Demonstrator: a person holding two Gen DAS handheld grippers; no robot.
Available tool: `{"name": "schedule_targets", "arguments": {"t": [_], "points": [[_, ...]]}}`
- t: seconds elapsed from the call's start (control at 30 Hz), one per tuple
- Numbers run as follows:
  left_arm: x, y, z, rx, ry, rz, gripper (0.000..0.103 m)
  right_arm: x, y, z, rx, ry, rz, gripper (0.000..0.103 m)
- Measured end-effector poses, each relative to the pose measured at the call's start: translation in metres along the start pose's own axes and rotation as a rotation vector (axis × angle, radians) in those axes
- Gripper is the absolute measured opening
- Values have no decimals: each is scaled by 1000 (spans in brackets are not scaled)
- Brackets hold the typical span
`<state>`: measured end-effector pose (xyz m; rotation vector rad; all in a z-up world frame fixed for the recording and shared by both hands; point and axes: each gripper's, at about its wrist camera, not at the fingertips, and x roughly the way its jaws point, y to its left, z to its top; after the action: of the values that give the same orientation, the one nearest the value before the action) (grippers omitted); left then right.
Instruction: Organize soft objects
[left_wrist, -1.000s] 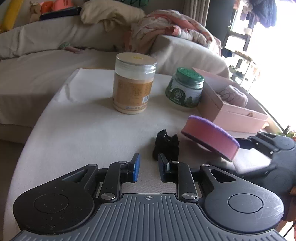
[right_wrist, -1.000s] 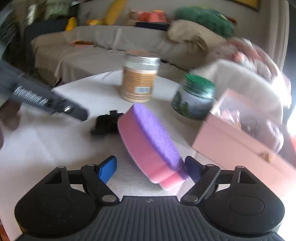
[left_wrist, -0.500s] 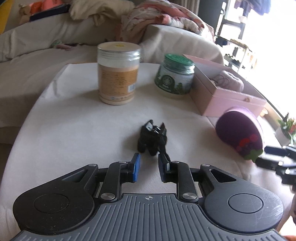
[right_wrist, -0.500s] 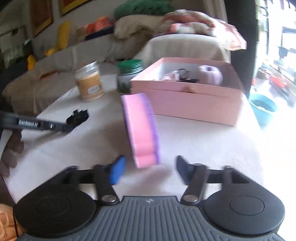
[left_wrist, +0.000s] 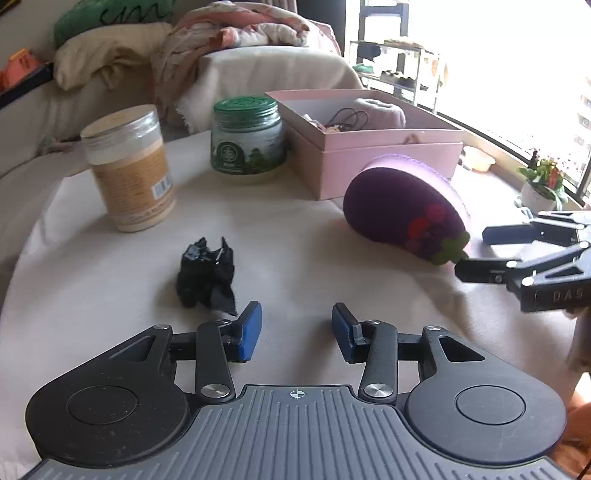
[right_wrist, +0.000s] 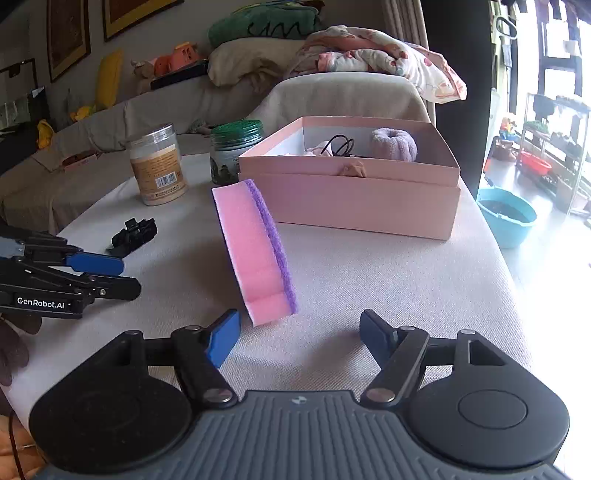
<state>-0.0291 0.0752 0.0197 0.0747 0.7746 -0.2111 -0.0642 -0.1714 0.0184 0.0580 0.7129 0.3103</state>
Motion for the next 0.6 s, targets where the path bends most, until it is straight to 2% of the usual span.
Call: {"name": "schedule_targets", "arguments": {"t": [0.13,0.2,0.27,0.33,0.43,0.5,0.6], "points": [[-1,3,3,-28,2,-13,45,-1,0,-1,2,-2,1,72],[-8,7,6,-47,-37,-9,45,-1,0,-1,0,-2,0,72],[-17,16,11,-90,-108,36,45,-1,0,-1,-4,-2,-2,73],[-17,30,16,-144,-143,96,45,-1,1,-1,-9,-2,-3,74],[-3,45,21,-171,-106,159,45,-2,1,-2,-8,-3,-1,74],[4,49,22,-168,-103,141,49,-1,1,-2,-9,-3,0,75],[14,50,25,-173,-87,102,45,-1,2,-2,-13,-1,-1,76]]}}
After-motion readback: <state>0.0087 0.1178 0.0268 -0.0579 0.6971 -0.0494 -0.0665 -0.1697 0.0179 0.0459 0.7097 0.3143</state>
